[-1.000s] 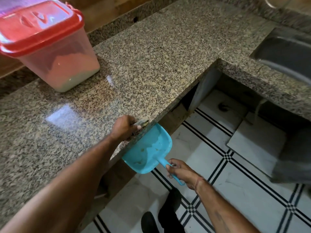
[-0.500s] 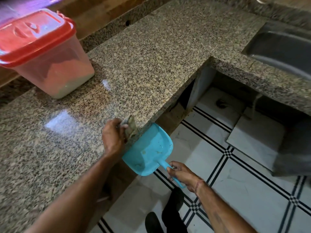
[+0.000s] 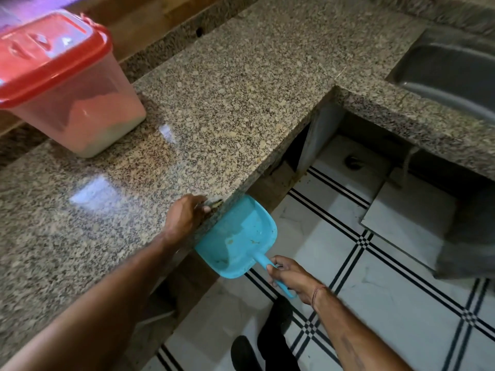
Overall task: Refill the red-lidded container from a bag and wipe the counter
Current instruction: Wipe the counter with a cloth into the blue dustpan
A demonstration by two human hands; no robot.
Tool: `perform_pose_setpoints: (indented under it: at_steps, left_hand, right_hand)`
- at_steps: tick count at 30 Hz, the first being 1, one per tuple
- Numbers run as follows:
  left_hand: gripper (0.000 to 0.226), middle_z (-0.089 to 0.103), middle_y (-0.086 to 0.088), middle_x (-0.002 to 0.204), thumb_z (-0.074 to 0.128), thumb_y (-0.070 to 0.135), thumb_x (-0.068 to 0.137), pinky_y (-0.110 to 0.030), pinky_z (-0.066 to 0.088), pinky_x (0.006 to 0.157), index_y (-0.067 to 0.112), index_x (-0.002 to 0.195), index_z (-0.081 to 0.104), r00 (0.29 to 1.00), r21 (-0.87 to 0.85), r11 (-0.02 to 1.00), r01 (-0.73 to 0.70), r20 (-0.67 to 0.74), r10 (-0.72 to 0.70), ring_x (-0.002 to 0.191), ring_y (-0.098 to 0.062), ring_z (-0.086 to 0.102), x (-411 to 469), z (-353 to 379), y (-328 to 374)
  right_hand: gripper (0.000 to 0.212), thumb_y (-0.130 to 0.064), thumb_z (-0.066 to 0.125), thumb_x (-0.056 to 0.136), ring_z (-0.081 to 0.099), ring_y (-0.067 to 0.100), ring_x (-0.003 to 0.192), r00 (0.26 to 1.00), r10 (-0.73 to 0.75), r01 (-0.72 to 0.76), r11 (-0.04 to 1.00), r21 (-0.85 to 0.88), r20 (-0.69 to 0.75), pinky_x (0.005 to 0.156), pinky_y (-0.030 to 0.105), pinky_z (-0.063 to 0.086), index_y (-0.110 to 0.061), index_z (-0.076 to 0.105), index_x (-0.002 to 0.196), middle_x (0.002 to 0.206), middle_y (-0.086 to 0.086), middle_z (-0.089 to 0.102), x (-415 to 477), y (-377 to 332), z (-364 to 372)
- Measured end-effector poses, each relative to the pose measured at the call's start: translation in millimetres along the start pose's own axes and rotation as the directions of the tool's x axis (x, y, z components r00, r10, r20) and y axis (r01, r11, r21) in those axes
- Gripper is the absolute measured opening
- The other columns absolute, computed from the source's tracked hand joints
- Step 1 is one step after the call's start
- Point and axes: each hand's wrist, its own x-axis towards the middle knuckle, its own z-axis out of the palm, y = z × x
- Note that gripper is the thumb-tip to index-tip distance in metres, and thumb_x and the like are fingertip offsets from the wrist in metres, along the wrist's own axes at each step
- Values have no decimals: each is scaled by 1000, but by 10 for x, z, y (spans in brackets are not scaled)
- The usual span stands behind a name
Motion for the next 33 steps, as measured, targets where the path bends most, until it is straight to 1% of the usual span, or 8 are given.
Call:
perform_pose_setpoints:
  at_steps: [3,8,11,17,23,28,30,33]
  left_hand:
    - [27,57,7,69,64,32,99,-23,35,49,23,74,58,998,-30,997,68,-4,-68,62,-13,55,-134,-78,-2]
    - [8,68,-1,102,63,13,97,-19,51,65,14,101,70,999,-16,999,-52,4,53,77,-14,62,-555,304,289]
    - [10,59,0,92,71,21,91,-27,44,62,13,89,67,999,38,999,2,41,-3,74,-14,55,-640,520,409]
    - [11,62,-1,95,59,17,100,-17,41,59,14,93,67,980,-246,967,73,-164,-116,76,-11,58,-72,191,687]
    - [12,63,-5,102,53,25,98,-38,61,68,15,100,61,865,-323,933,159,-411,-289,85,-22,64,968,-255,593]
    - [16,68,-3,99,51,28,104,-22,46,54,19,96,62,845,-248,887,390,-286,-451,73,-12,59,1190,51,281]
    - [17,69,6,96,51,30,105,-13,45,45,21,98,64,923,-271,924,269,-203,-328,69,-5,63,1135,298,501]
    - [12,68,9,94,58,25,102,-15,47,50,20,108,67,990,-289,953,89,-76,-115,69,-4,64,1134,478,927]
  right_hand:
    - [12,-19,56,104,56,11,68,1000,-25,25,1000,-6,9,71,19,52,-9,62,106,76,1,64,21,-98,54]
    - [14,-22,57,103,58,13,73,1000,-5,5,1000,-20,21,74,22,51,-10,63,106,80,5,66,17,-81,102]
    - [14,-23,58,103,59,11,70,1000,15,-15,1000,-26,27,73,23,51,-11,64,105,79,4,67,-6,-45,90]
    - [25,-26,59,103,61,11,74,999,35,-36,999,-21,-36,79,26,51,-4,64,114,83,3,67,-16,-147,-310]
    - [11,-19,57,103,60,8,70,997,-43,40,998,-51,-66,65,15,51,-12,61,95,78,1,62,177,-482,-672]
    - [10,-18,58,103,61,10,72,996,-56,52,997,-58,-76,65,16,52,-12,63,95,80,3,62,337,-609,-840]
    - [11,-18,58,103,61,8,70,997,-47,44,997,-61,-58,64,16,51,-14,62,93,81,4,62,372,-650,-872]
    - [11,-19,57,104,61,5,68,999,-12,9,996,-84,-39,61,11,50,-14,62,96,84,5,61,399,-661,-898]
